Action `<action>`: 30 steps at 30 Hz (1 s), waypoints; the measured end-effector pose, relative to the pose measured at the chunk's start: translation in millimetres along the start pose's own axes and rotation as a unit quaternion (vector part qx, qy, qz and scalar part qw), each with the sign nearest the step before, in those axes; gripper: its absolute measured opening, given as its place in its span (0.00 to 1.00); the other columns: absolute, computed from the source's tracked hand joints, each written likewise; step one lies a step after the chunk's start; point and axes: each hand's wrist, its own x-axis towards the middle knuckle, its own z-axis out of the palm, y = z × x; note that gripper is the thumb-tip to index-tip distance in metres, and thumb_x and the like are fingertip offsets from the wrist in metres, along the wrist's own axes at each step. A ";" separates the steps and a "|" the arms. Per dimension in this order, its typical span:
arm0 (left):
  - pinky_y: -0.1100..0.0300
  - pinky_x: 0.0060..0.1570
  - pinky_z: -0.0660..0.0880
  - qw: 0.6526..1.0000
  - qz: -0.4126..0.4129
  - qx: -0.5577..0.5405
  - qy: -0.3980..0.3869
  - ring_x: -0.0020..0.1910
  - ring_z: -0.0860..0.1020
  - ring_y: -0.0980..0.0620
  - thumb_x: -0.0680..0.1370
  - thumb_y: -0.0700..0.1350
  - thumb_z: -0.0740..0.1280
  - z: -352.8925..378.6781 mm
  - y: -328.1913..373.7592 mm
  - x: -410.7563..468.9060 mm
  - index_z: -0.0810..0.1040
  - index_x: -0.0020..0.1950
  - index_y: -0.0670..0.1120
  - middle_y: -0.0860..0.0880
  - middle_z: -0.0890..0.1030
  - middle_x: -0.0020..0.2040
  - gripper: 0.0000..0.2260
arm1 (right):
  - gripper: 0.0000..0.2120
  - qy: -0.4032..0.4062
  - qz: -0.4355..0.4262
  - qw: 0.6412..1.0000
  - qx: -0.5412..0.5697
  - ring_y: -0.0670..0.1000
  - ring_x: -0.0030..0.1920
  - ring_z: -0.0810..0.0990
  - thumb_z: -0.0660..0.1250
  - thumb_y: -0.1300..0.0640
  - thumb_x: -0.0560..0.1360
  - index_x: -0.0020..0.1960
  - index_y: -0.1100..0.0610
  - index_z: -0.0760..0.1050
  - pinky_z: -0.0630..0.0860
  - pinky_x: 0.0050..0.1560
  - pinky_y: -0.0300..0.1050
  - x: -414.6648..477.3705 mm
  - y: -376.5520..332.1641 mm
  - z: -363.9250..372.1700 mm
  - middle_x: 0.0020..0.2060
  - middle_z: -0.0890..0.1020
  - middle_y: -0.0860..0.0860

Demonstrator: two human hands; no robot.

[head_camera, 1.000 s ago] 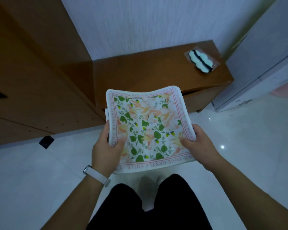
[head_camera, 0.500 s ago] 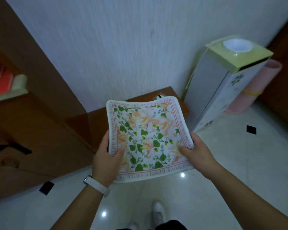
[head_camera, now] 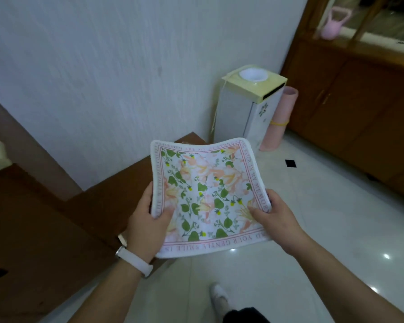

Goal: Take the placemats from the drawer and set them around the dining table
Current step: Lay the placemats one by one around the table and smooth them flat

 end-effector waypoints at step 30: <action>0.47 0.55 0.79 0.913 0.150 -0.018 -0.378 0.55 0.80 0.59 0.73 0.44 0.72 48.8 4.2 -231.0 0.71 0.69 0.61 0.62 0.81 0.57 0.26 | 0.12 0.391 0.132 0.909 0.049 0.45 0.44 0.85 0.69 0.58 0.76 0.57 0.47 0.74 0.83 0.44 0.46 -424.8 88.9 -18.7 0.48 0.84 0.45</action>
